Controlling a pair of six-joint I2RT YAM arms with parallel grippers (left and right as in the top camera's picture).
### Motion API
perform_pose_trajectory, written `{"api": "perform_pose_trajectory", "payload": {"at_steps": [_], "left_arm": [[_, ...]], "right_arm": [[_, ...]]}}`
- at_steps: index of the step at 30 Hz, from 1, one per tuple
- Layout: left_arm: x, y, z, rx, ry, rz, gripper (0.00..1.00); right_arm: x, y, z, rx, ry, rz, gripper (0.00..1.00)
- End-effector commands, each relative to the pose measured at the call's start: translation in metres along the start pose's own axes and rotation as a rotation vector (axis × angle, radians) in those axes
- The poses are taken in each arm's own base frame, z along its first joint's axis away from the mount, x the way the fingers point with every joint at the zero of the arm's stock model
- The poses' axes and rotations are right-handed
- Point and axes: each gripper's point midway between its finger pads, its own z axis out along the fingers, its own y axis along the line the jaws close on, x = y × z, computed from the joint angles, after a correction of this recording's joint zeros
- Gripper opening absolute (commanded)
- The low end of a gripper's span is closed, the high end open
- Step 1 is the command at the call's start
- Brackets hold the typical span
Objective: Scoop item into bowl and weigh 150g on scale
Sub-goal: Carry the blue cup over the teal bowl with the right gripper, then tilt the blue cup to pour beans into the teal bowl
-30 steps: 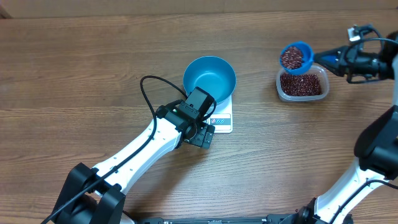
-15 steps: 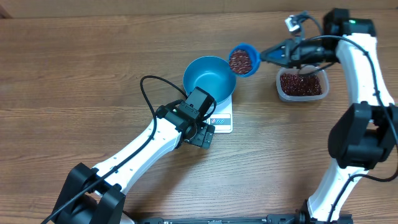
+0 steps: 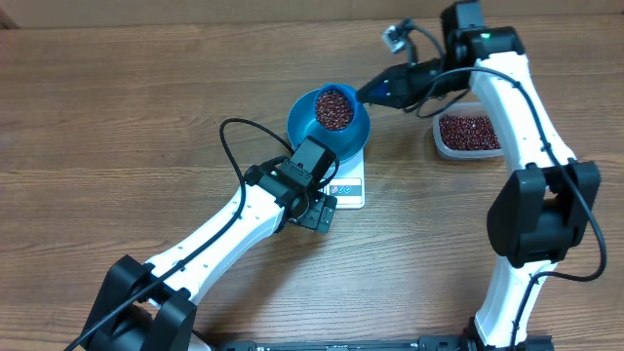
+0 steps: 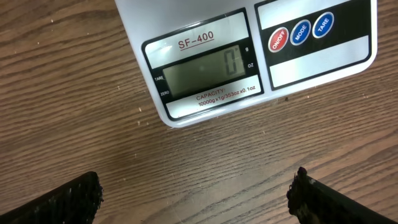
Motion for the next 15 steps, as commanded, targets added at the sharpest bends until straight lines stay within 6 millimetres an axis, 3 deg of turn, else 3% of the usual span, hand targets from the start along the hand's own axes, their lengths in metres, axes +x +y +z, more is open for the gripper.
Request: {"api": "perform_pose_trajectory", "payload": {"at_steps": [1, 5, 15], "left_arm": [[0.003, 0.004, 0.002, -0.013, 0.008, 0.015, 0.99], [0.003, 0.004, 0.002, -0.013, 0.008, 0.015, 1.0], [0.003, 0.004, 0.002, -0.012, 0.008, 0.014, 0.99]], "right_arm": [[-0.01, -0.003, 0.007, 0.09, 0.01, -0.017, 0.04], [-0.016, -0.007, 0.008, 0.149, 0.009, -0.049, 0.04], [-0.037, 0.005, 0.002, 0.229, -0.005, -0.127, 0.04]]}}
